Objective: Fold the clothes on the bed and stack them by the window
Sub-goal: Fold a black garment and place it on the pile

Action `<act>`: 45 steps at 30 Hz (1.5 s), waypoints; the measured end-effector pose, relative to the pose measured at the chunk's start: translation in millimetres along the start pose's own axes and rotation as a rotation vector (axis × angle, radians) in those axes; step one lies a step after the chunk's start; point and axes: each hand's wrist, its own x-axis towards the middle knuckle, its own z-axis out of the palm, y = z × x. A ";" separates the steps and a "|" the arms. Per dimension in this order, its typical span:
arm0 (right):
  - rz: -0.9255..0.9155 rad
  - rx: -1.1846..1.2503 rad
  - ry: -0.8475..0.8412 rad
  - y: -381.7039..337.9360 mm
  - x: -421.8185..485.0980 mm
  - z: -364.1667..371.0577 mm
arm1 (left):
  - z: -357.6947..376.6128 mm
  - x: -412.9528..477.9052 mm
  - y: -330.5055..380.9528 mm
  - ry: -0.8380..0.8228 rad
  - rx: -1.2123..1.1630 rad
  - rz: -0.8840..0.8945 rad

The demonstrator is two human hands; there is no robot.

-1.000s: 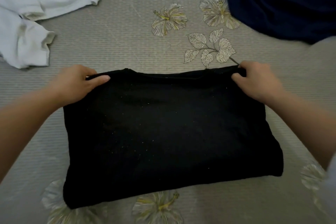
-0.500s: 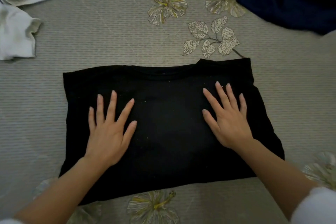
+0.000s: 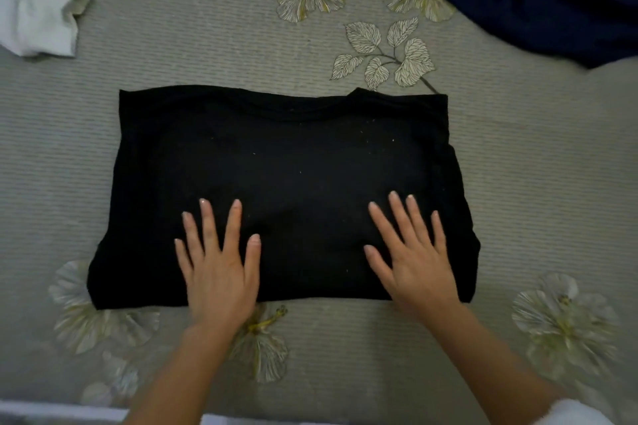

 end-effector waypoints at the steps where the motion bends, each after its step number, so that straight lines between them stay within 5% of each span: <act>1: 0.036 -0.017 -0.007 15.1 -2.8 -3.0 | 1.2 -1.2 -1.2 0.015 0.001 -0.029; 4: 0.093 -0.002 -0.049 50.1 -9.6 -12.6 | 1.3 -1.2 6.2 0.022 -0.017 -0.062; 7: 0.209 0.369 0.064 70.0 -7.0 -27.0 | -0.7 -9.3 28.2 0.050 -0.084 -0.045; 10: 0.450 0.736 0.252 84.3 15.8 -48.3 | 6.9 -38.9 72.9 0.019 -0.110 0.221; 14: 0.649 0.834 0.236 94.9 60.5 -69.7 | 38.5 -76.1 141.8 -0.078 -0.057 0.558; 19: 0.655 1.075 0.059 90.7 99.9 -81.5 | 71.5 -78.7 181.6 -0.237 -0.028 0.522; 25: 0.752 1.067 0.039 62.1 109.0 -75.9 | 72.7 -77.3 185.1 -0.230 0.059 0.505; 28: 0.851 1.262 -0.071 59.9 114.7 -91.8 | 61.8 -75.8 181.8 -0.256 -0.241 0.472; 31: 0.822 1.419 -0.276 52.0 113.3 -119.6 | 24.2 -70.7 172.1 -0.332 -0.898 0.266; 34: 0.710 1.559 -0.311 31.2 119.2 -144.2 | -17.1 -66.9 144.0 -0.226 -1.337 0.090; 38: 0.586 1.661 -0.242 -28.3 138.9 -163.8 | -48.3 -63.9 86.6 -0.197 -1.705 -0.141; 45: 0.417 1.450 -0.214 -168.1 169.0 -151.6 | -63.4 -57.5 2.9 -0.023 -2.111 -0.471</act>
